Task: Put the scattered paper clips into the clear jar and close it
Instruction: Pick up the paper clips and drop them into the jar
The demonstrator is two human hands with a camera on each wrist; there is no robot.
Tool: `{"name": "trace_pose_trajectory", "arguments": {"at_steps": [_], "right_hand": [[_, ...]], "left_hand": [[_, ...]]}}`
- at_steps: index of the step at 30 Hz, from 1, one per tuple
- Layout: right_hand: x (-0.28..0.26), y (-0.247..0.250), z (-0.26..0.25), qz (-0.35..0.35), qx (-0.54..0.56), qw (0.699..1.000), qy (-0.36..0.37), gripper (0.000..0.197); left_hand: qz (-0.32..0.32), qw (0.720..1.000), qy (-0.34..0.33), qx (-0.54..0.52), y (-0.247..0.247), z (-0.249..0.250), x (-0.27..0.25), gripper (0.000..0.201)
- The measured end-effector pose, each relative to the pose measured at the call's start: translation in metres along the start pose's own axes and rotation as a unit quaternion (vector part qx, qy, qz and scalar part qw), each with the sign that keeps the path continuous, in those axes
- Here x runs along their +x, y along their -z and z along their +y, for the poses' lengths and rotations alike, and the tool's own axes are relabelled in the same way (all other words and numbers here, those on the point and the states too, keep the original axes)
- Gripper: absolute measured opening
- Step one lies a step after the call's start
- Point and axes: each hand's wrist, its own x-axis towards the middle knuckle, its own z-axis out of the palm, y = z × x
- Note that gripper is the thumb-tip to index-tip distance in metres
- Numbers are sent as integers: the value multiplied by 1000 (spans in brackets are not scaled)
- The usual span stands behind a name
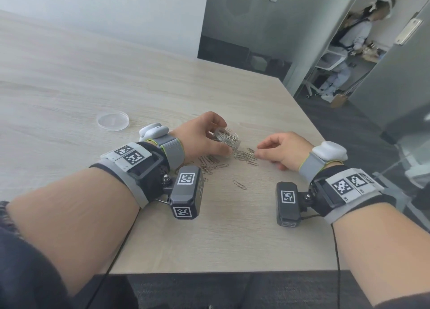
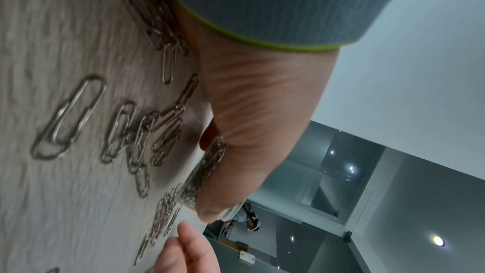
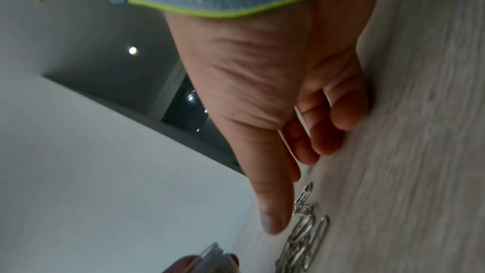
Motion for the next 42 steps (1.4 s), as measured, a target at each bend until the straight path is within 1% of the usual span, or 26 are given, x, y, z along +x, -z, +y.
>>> {"name": "trace_pose_trajectory", "arguments": {"at_steps": [1,3,4,5,7,9,12,15,19,23,25,27,31,34,36,39,42], "right_hand": [[-2,0,-2,-16,-32,999,9,36],[-4,-1,-8,-37,-148,987,48,52],[-5,-3,-11,-41,-187,979,70,54],[-5,-4,-14,-42,-199,975,86,52],[-4,-6,-18,-39,-182,978,96,46],[-2,-8,-19,-35,-176,979,99,39],[2,-11,-21,-36,-196,975,100,27],[5,-13,-23,-25,-205,974,94,12],[3,-16,-27,-12,-226,969,97,2],[4,-19,-27,-23,-241,966,92,12],[5,-19,-24,-26,-227,970,83,12],[6,-18,-18,-8,-187,979,75,12],[6,-16,-14,54,-46,995,73,9],[1,-18,-27,91,72,987,112,7],[-3,-20,-40,87,89,983,137,6],[-7,-26,-55,54,68,983,162,9],[-7,-25,-55,66,78,980,168,13]], "left_hand": [[0,1000,0,-3,0,0,0,50],[2,1000,-1,-8,-1,0,1,50],[2,1000,-2,-9,-2,-1,0,50],[2,1000,-2,-9,-2,-1,0,50],[2,1000,-3,-6,-2,-1,0,50],[2,1000,-2,-2,-1,0,0,50],[1,1000,-1,-2,-1,1,0,50],[0,1000,3,1,0,1,-1,51],[2,1000,-1,8,0,1,-1,51],[-3,1000,-4,7,-1,-1,0,51],[-4,1000,-2,11,-1,0,1,51],[0,1000,-3,17,0,0,1,52],[-11,1000,3,11,0,1,0,56],[-19,1000,5,4,-1,2,-1,56],[-20,1000,5,-4,-2,1,-1,56],[-14,1000,-2,-6,-1,-2,1,56],[-11,1000,-7,-6,-1,-3,2,56]]}}
